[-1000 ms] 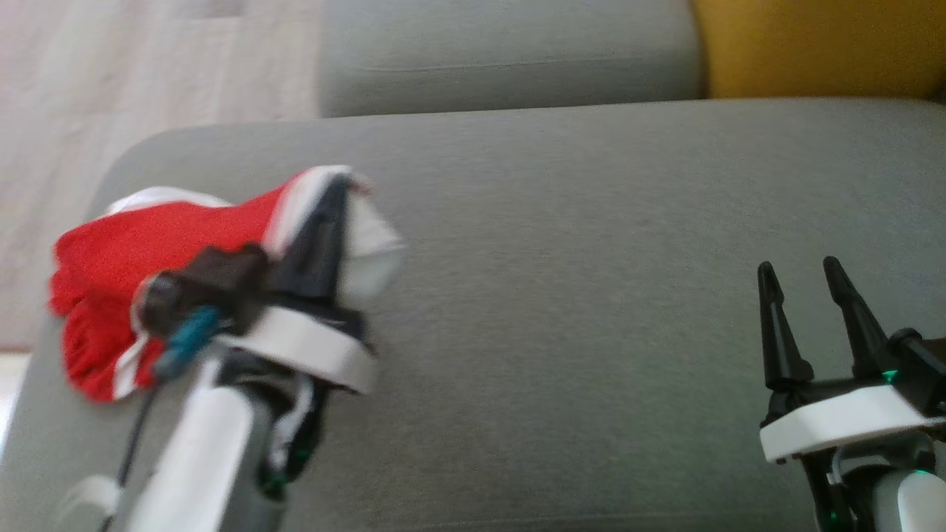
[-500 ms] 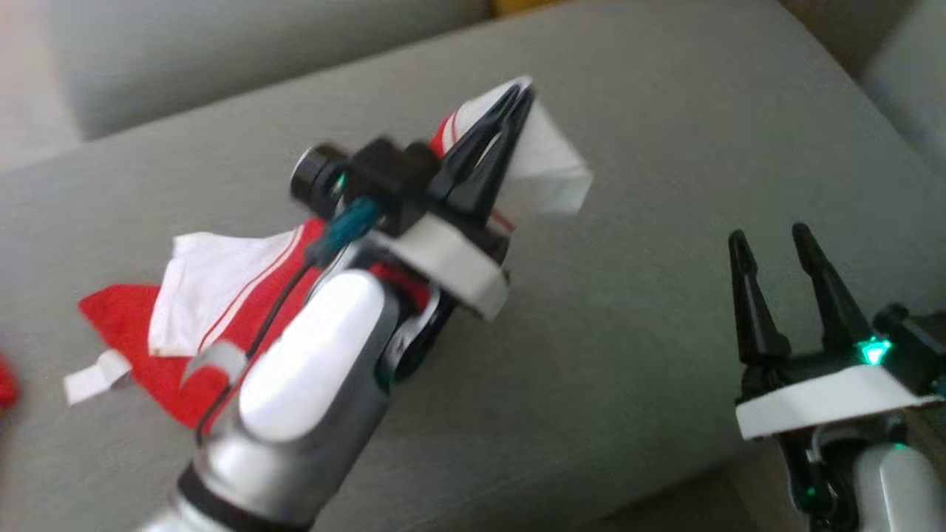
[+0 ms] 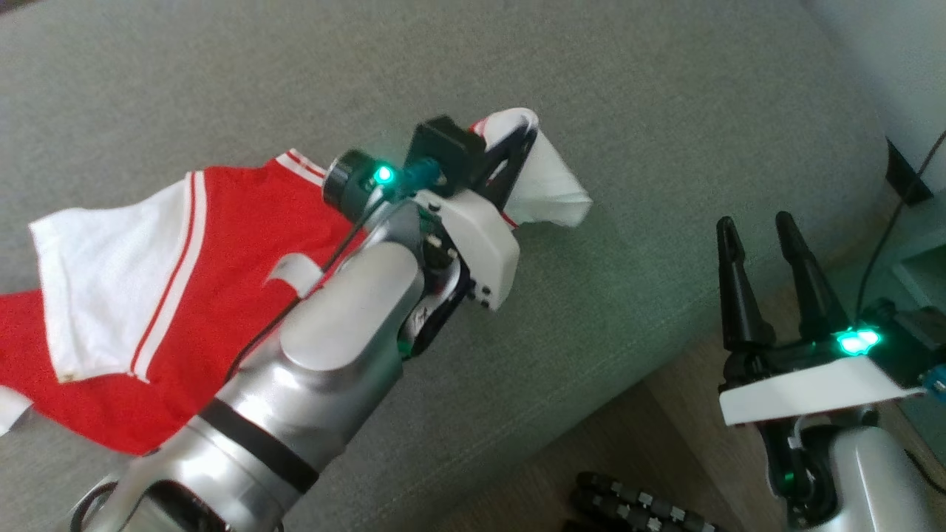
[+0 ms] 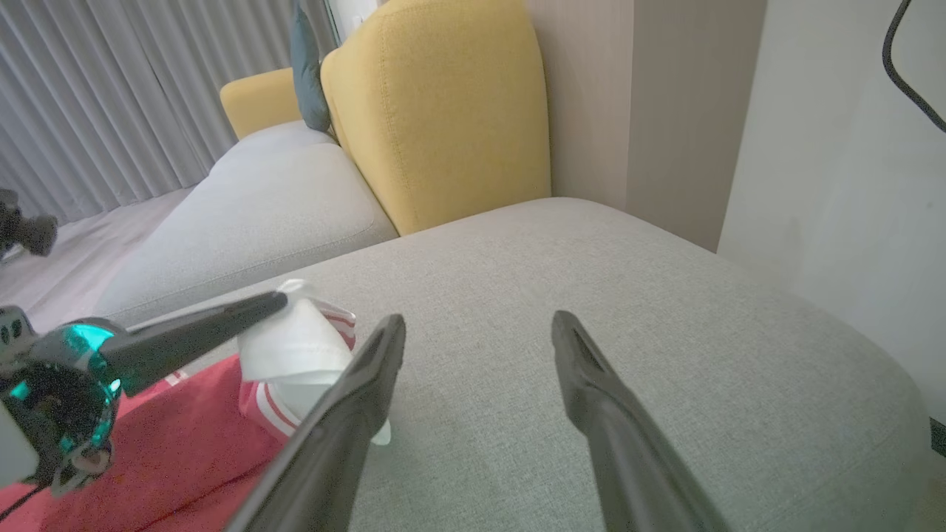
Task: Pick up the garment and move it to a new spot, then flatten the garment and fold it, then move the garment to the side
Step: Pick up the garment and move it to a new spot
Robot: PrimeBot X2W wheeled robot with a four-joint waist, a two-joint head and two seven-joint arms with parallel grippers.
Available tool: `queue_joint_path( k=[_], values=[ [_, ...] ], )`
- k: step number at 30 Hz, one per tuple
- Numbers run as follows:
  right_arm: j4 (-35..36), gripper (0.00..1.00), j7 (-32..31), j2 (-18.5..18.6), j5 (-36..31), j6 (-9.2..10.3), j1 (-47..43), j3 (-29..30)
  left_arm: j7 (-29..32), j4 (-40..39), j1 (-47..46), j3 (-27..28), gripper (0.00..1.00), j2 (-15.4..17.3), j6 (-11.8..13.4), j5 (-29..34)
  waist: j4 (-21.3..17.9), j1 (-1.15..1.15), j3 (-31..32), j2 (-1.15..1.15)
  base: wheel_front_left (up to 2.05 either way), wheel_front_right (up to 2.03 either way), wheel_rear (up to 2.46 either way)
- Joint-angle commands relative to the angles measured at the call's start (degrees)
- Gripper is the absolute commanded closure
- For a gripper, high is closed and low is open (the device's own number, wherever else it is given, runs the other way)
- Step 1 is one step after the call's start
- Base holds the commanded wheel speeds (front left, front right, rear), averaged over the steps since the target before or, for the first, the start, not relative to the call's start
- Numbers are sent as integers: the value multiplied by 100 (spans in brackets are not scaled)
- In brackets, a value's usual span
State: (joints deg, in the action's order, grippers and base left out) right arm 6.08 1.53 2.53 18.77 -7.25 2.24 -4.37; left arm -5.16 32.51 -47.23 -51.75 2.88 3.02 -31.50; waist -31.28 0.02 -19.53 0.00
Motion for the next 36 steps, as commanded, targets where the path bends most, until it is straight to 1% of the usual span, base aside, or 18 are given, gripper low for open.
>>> queue_joint_path(
  k=[1,2,3,4,7,10,13,16,19,23,27,32,36],
  values=[
    [125,0,83,35,41,-24,222,-116,65,-94,-289,7,100,0,-28,-52,-9,-2,-124,0,0,0,0],
    [85,0,103,35,39,-24,241,-118,112,-26,-297,-97,65,0,-42,-101,36,-2,-120,0,0,0,0],
    [50,0,115,35,31,-24,256,-118,81,-5,-321,-193,11,0,-40,-118,91,-2,-107,0,0,0,0],
    [21,0,123,35,11,-24,270,-116,24,-1,-337,-280,0,0,-25,-123,153,-2,-83,0,0,0,0],
    [-36,0,122,35,-78,-24,289,-70,-208,-78,-329,-530,0,0,24,-110,389,-2,55,0,0,0,0],
    [-39,0,69,35,-206,-24,268,15,-558,-235,-266,-639,0,0,124,-77,700,-2,260,0,0,0,0],
    [30,0,-21,35,-362,-24,217,129,-820,-407,-113,-535,0,43,357,3,1043,-2,462,0,0,0,0],
    [134,0,-144,35,-527,-24,145,256,-944,-695,158,-228,0,274,642,30,1402,-2,642,0,0,0,0],
    [252,0,-281,35,-656,-24,77,357,-976,-1061,511,170,0,592,895,37,1731,-2,789,0,0,0,0],
    [350,0,-438,35,-803,-24,-8,446,-981,-1686,1105,817,0,1015,1170,178,2100,-2,976,0,0,0,0],
    [416,0,-547,35,-890,-24,-121,529,-982,-2129,1802,1539,0,1339,1400,253,2383,-2,1160,0,0,0,0],
    [454,0,-643,35,-968,-24,-280,584,-983,-2491,2598,2323,0,1602,1534,332,2639,-2,1374,0,0,0,0],
    [436,0,-705,35,-1004,-24,-402,594,-983,-2719,3144,2708,0,1735,1489,400,2756,-2,1558,0,0,0,0]
  ],
)
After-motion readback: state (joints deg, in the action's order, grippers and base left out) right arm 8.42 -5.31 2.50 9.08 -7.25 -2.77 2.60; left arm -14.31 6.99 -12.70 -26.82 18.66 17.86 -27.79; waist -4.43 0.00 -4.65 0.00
